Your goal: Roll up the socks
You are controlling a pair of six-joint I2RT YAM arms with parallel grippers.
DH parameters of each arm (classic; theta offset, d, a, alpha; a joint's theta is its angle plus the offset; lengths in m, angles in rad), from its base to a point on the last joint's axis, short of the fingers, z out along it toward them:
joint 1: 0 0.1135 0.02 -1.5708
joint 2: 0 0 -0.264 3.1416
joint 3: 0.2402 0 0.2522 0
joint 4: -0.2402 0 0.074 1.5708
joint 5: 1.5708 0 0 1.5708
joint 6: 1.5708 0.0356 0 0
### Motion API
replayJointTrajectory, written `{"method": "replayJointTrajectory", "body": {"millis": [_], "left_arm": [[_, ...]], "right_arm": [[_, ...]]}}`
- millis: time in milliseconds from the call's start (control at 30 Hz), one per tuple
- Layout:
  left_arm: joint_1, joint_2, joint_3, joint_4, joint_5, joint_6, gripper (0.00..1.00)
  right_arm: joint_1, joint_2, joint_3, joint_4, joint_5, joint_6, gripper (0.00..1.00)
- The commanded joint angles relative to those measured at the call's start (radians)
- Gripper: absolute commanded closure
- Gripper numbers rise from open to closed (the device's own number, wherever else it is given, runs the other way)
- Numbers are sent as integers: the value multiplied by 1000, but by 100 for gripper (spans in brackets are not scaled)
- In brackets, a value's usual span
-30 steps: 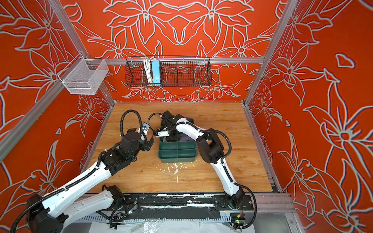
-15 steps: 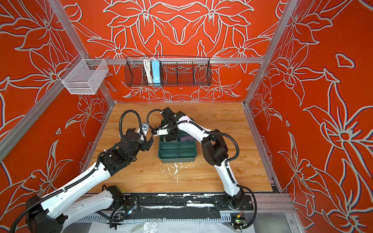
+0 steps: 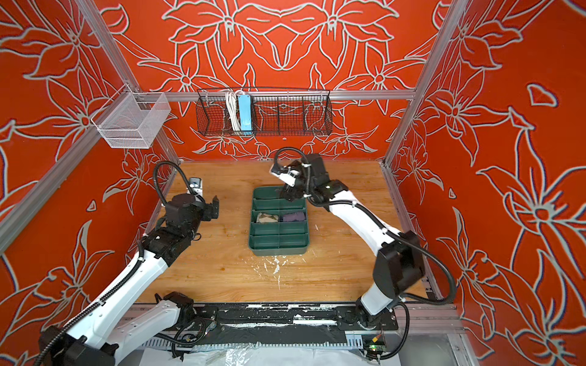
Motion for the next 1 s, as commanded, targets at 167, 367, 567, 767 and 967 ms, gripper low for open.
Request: {"method": "replayJointTrajectory", "body": {"millis": [167,367,567,767,967], "left_arm": [[257,9,-201,197,106,-146,3],[261,39,-331,292,99,-127,3],[263,111,-369,341,152,-157,3],[265,211,-414,506,143,-194,3],[268,279,-365,495,264,-149,3]], "right_arm": [[-272,-300,-471,412,436,458,2],[-423,-518,-809,496,623,662,2],[-429,-617,-1038,644,661,688,3],[-430,-493,-1062,698,583,667,3],[-430,-360,-1087,871,393,595,2]]}}
